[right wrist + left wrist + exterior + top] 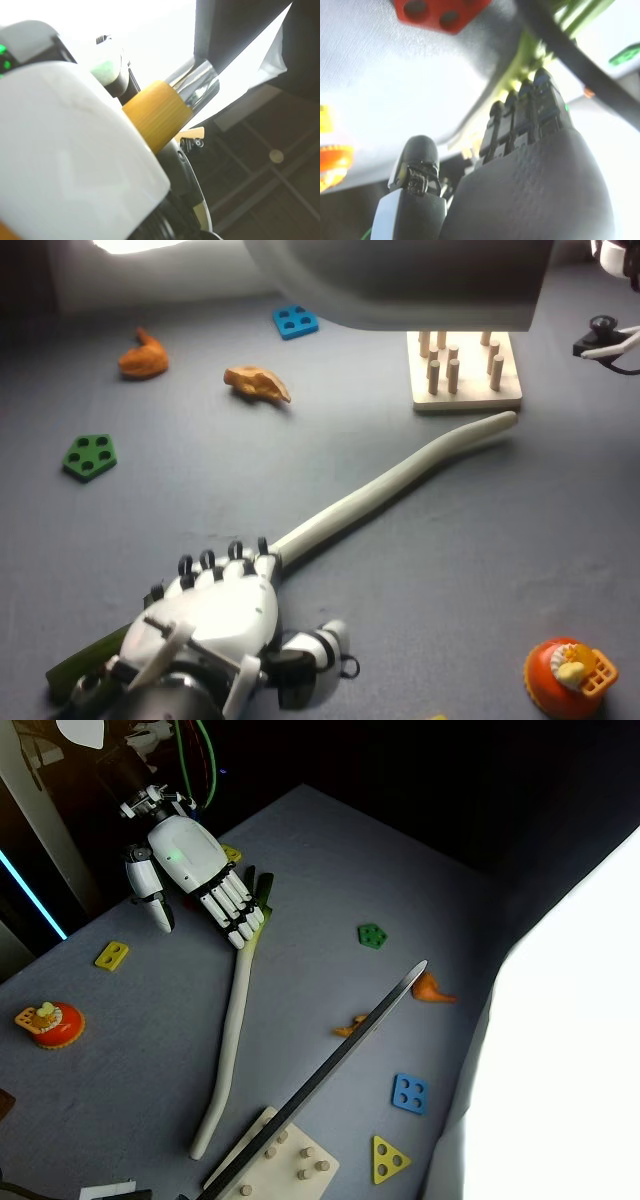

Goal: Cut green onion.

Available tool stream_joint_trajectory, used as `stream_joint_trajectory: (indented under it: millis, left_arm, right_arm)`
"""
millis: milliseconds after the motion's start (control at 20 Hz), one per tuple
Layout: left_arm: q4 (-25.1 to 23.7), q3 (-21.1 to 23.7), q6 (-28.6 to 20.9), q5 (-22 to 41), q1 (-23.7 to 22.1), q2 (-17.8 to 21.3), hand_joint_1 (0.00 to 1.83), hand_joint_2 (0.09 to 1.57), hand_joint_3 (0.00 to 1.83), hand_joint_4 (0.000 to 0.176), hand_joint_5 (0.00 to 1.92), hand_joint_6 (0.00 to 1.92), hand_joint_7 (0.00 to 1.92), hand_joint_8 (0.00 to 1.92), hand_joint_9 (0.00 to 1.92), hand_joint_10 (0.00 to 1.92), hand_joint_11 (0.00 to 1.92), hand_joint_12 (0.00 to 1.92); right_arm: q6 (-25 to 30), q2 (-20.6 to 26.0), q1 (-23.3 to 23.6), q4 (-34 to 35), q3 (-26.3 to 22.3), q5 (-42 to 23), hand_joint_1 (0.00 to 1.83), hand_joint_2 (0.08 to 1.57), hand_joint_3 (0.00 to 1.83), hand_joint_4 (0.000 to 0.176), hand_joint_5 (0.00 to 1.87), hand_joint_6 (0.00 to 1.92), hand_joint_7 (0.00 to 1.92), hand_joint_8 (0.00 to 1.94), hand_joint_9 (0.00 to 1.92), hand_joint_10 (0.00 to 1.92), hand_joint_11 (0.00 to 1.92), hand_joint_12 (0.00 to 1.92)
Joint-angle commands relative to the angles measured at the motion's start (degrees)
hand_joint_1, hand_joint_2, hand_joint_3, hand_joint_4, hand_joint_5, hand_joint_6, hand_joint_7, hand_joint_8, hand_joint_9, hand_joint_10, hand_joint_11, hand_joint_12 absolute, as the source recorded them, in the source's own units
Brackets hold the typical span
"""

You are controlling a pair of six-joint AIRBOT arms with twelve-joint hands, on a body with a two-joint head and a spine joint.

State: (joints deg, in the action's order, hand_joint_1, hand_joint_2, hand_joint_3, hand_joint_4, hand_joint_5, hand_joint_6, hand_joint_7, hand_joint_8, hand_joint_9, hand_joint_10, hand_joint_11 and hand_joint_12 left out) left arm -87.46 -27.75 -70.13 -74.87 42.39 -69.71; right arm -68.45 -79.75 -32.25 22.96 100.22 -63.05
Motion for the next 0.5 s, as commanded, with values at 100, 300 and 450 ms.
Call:
stream_joint_trajectory:
  millis: [100,300,450]
  left_arm:
    - [-4.8,-0.6,2.5,0.2,-2.5,2.4,0.13,1.40,0.00,0.000,0.02,0.00,0.01,0.00,0.01,0.00,0.01,0.01]
    - [-5.6,-1.6,6.5,5.0,-5.5,5.8,0.16,1.39,0.00,0.000,0.01,0.00,0.01,0.00,0.00,0.00,0.00,0.00]
    - [-6.2,-2.7,10.2,8.7,-7.8,7.7,0.15,1.40,0.00,0.000,0.02,0.00,0.02,0.01,0.02,0.01,0.00,0.00]
  right_arm:
    - [3.4,-0.3,-0.9,-0.6,3.0,-7.7,1.55,0.79,0.81,0.176,1.38,1.92,1.59,1.94,1.64,1.92,1.68,1.92]
    - [4.3,-1.0,-2.0,-0.9,4.3,-7.6,1.59,0.79,0.77,0.176,1.36,1.92,1.59,1.94,1.64,1.92,1.70,1.92]
    - [4.3,-1.2,-2.2,-0.9,4.3,-7.7,1.59,0.78,0.86,0.176,1.32,1.92,1.61,1.94,1.66,1.92,1.71,1.92]
